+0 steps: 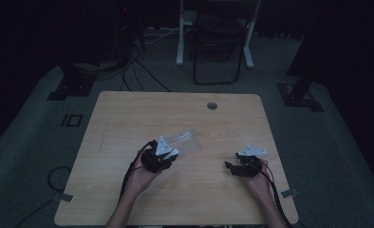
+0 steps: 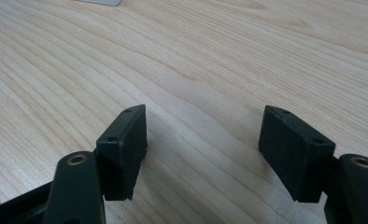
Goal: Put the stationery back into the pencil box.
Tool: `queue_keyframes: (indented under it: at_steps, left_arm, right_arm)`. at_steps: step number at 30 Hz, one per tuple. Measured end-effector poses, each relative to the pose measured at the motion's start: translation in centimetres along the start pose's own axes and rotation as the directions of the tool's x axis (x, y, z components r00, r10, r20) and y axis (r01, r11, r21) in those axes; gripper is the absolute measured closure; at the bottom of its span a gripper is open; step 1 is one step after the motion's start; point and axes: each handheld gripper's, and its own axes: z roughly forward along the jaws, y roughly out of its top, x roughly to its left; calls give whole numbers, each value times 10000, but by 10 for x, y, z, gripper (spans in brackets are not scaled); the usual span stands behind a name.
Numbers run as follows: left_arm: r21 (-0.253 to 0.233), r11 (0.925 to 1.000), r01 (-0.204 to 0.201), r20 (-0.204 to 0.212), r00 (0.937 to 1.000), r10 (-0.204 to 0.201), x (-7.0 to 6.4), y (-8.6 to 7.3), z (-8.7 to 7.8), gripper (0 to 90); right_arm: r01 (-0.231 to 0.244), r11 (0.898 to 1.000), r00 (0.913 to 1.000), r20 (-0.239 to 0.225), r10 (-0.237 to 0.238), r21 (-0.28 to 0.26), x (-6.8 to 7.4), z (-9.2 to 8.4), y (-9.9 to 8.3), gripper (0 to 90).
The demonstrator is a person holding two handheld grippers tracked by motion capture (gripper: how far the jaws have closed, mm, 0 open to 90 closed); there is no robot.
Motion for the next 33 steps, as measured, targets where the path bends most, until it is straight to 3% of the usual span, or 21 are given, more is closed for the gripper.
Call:
queue_keyframes:
  at_steps: [33]
  left_arm:
    - [-29, 9999, 126, -200, 9997, -126, 11, 19, 19, 711]
  right_arm:
    - [-26, 10000, 10000, -9, 26, -10, 0, 0, 0, 322]
